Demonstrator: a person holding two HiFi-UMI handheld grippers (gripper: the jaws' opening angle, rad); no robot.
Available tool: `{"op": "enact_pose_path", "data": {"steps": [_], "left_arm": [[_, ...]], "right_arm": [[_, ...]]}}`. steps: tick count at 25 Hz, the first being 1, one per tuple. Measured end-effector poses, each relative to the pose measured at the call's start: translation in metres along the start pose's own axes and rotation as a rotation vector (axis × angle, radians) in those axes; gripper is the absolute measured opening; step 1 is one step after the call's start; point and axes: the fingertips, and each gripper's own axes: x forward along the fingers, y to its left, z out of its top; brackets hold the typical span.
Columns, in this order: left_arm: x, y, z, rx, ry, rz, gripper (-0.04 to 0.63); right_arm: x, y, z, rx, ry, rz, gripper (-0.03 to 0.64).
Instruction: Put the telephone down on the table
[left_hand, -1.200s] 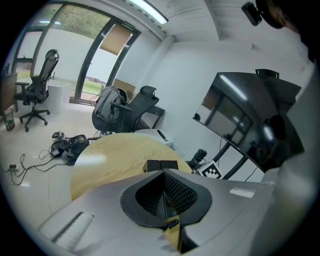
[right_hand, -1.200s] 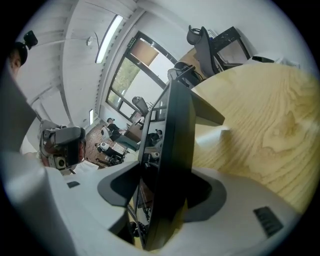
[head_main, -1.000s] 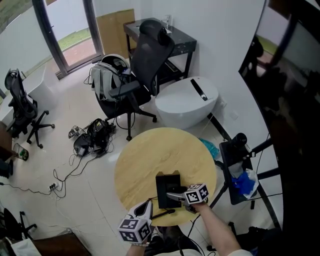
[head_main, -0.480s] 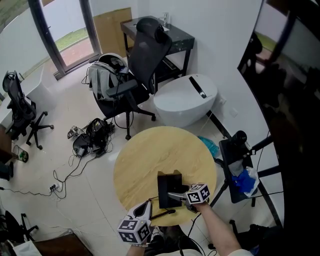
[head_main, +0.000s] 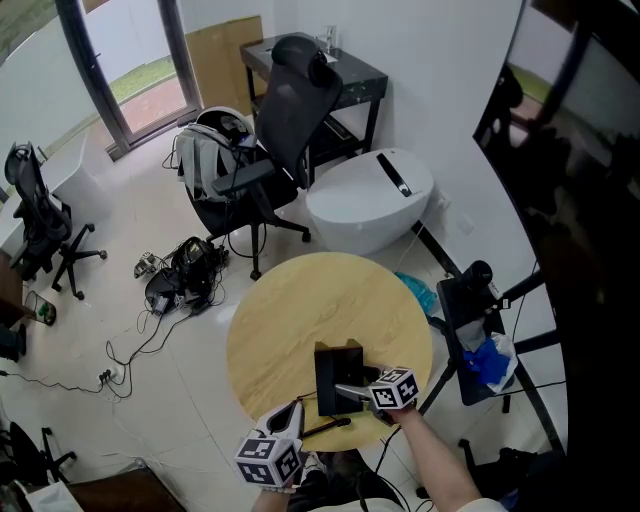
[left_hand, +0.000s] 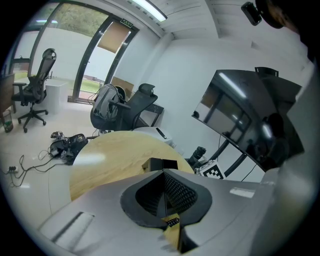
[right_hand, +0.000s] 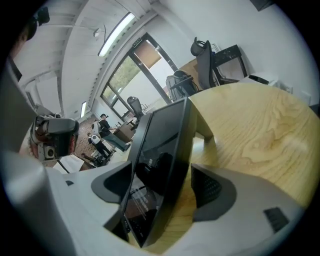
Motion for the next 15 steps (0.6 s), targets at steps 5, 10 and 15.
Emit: {"op": "enact_pose_path", "data": {"steps": [5,10,15], "left_arm": [[-0.009,-0.001,0.006,0.014,-0.011,-0.010,-0.015],[-0.024,-0.001,0.010,0.027,-0.040,-0.019,-0.015],[-0.046,-0.003,0.004,0.052,-0.075,-0.030,-0.015]], "right_arm": [[-0.018,0.001,0.010,0.031,-0.035,-0.052,0.419],[-0.051,-0.008,0.020,0.037,-0.084,-0.156,0.448],[-0.108,0.029,0.034,0.034,-0.247,-0.223,0.448]]}}
